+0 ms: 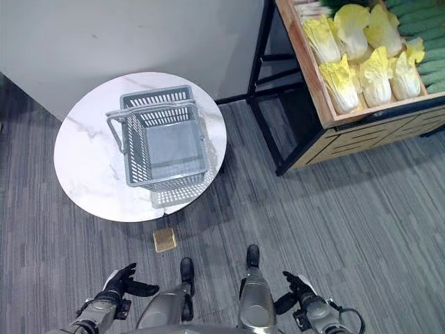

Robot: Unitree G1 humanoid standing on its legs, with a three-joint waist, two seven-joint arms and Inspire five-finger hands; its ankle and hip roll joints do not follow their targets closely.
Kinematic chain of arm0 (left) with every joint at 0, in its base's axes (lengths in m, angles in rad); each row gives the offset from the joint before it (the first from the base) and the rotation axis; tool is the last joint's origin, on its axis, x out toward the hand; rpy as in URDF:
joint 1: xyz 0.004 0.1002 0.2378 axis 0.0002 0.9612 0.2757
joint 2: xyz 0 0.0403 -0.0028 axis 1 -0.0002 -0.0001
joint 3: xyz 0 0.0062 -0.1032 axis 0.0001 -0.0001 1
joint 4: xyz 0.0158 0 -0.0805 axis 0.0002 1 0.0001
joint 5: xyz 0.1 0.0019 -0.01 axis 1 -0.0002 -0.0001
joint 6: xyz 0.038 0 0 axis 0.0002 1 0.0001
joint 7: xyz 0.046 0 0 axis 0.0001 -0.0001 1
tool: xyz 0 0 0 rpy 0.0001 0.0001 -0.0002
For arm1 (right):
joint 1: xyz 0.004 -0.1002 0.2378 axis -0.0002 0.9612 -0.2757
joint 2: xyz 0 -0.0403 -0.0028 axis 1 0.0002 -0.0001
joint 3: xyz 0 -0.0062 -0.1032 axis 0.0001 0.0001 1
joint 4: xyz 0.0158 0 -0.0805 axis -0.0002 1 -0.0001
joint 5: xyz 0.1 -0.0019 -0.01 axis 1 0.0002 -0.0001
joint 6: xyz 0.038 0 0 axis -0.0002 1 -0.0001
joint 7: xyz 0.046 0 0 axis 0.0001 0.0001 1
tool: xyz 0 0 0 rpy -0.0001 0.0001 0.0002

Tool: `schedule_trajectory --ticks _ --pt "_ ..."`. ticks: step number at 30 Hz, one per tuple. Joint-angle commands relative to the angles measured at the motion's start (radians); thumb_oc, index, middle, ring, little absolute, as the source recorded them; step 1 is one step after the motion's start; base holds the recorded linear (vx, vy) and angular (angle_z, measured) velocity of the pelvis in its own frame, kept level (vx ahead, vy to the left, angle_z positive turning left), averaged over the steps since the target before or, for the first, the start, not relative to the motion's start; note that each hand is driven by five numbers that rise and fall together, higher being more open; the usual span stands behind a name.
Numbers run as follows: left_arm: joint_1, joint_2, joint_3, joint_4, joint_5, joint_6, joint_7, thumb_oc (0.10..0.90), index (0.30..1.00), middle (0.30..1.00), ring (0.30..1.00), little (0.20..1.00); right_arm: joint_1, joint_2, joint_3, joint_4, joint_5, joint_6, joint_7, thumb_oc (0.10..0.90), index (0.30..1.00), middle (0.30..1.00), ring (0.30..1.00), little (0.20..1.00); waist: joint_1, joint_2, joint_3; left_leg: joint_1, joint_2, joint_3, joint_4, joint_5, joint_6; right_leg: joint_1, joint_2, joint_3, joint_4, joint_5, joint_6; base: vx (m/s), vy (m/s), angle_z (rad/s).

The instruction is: Get the vegetables into the basket

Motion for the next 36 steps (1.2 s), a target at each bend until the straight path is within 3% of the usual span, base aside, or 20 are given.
schedule_trajectory --ticks 1,11,16,17,18,19,20,22,24,30,32,36 --pt "0.024 0.02 0.019 -0.025 0.007 -0.018 -0.001 0.9 1.0 1.0 1.0 1.0 -0.002 -0.036 0.004 -0.034 0.03 -0.024 0.005 0.9 1.0 1.0 1.0 1.0 0.01 -0.032 -0.004 -0.017 0.003 -0.007 0.121 -0.052 -0.051 -0.02 -0.038 0.011 0.061 -0.002 0.026 0.12 -0.504 0.44" --pt "0.033 0.004 0.01 -0.029 0.002 -0.018 0.01 0.9 1.0 1.0 1.0 1.0 0.003 -0.061 -0.032 -0.017 0.064 -0.032 -0.03 0.9 1.0 1.0 1.0 1.0 0.018 -0.002 -0.042 0.014 0.056 -0.038 0.045 0.003 -0.078 0.028 0.003 -0.042 0.053 -0.045 0.003 0.04 -0.139 0.2" --pt "0.084 0.017 0.017 -0.039 0.025 -0.024 0.019 0.9 1.0 1.0 1.0 1.0 -0.007 -0.177 -0.109 -0.092 0.026 -0.062 -0.11 0.9 1.0 1.0 1.0 1.0 0.015 -0.001 -0.071 0.062 0.061 -0.03 -0.001 0.01 -0.081 0.068 0.001 -0.046 0.031 -0.04 0.012 0.05 0.01 -0.01" --pt "0.12 0.026 0.034 -0.063 0.026 -0.028 0.013 0.9 1.0 1.0 1.0 1.0 0.006 -0.295 -0.116 -0.295 -0.068 -0.077 -0.135 0.9 1.0 1.0 1.0 1.0 0.01 -0.005 -0.077 0.079 0.058 -0.021 -0.018 0.01 -0.079 0.074 -0.004 -0.038 0.023 -0.031 0.021 0.02 0.102 -0.04" --pt "0.134 0.028 0.043 -0.067 0.027 -0.029 0.011 0.9 1.0 1.0 1.0 1.0 0.014 -0.345 -0.126 -0.401 -0.112 -0.08 -0.144 0.9 1.0 1.0 1.0 1.0 0.008 -0.007 -0.08 0.085 0.056 -0.016 -0.023 0.009 -0.079 0.076 -0.006 -0.035 0.02 -0.028 0.024 0.01 0.084 -0.09" --pt "0.134 0.027 0.042 -0.067 0.027 -0.029 0.011 0.9 1.0 1.0 1.0 1.0 0.018 -0.346 -0.128 -0.405 -0.113 -0.078 -0.143 0.9 1.0 1.0 1.0 1.0 0.009 -0.006 -0.079 0.087 0.056 -0.015 -0.024 0.009 -0.079 0.078 -0.006 -0.035 0.02 -0.028 0.025 0.02 0.099 -0.09" --pt "0.16 0.029 0.058 -0.076 0.032 -0.03 0.003 0.9 1.0 1.0 1.0 1.0 0.019 -0.434 -0.162 -0.57 -0.178 -0.097 -0.165 0.9 1.0 1.0 1.0 1.0 0.007 -0.012 -0.087 0.099 0.05 -0.009 -0.036 0.005 -0.076 0.083 -0.013 -0.029 0.008 -0.018 0.032 0.02 0.069 -0.07" --pt "0.166 0.029 0.066 -0.073 0.034 -0.028 0.0 0.9 1.0 1.0 1.0 1.0 0.013 -0.463 -0.175 -0.619 -0.2 -0.1 -0.173 0.9 1.0 1.0 1.0 1.0 0.009 -0.014 -0.09 0.108 0.046 -0.006 -0.043 0.003 -0.074 0.09 -0.017 -0.026 -0.001 -0.013 0.036 0.02 0.087 -0.03" --pt "0.171 0.029 0.099 -0.051 0.049 -0.016 -0.001 0.9 1.0 1.0 1.0 1.0 -0.077 -0.564 -0.22 -0.87 -0.253 -0.114 -0.199 0.9 1.0 1.0 1.0 1.0 0.027 -0.028 -0.107 0.125 0.035 0.0 -0.076 0.005 -0.071 0.102 -0.031 -0.029 -0.035 0.014 0.05 0.02 0.13 -0.04" --pt "0.164 0.033 0.105 -0.047 0.048 -0.004 0.0 0.9 1.0 1.0 1.0 1.0 -0.256 -0.595 -0.152 -1.029 -0.254 -0.12 -0.196 0.9 1.0 1.0 1.0 1.0 0.061 -0.04 -0.109 0.118 0.027 -0.012 -0.084 0.008 -0.069 0.11 -0.043 -0.045 -0.043 0.021 0.056 -0.01 0.049 0.09" --pt "0.154 0.045 0.094 -0.042 0.05 0.006 0.005 0.9 1.0 1.0 1.0 1.0 -0.417 -0.566 -0.041 -1.065 -0.239 -0.116 -0.183 0.9 1.0 1.0 1.0 1.0 0.098 -0.052 -0.103 0.105 0.025 -0.03 -0.085 0.012 -0.069 0.112 -0.05 -0.061 -0.039 0.02 0.056 -0.01 0.024 0.19" --pt "0.148 0.052 0.084 -0.043 0.045 0.005 0.009 0.9 1.0 1.0 1.0 1.0 -0.527 -0.542 0.034 -1.037 -0.229 -0.11 -0.181 0.9 1.0 1.0 1.0 1.0 0.117 -0.057 -0.096 0.092 0.025 -0.041 -0.085 0.016 -0.07 0.109 -0.053 -0.071 -0.035 0.019 0.057 -0.02 -0.005 0.19"
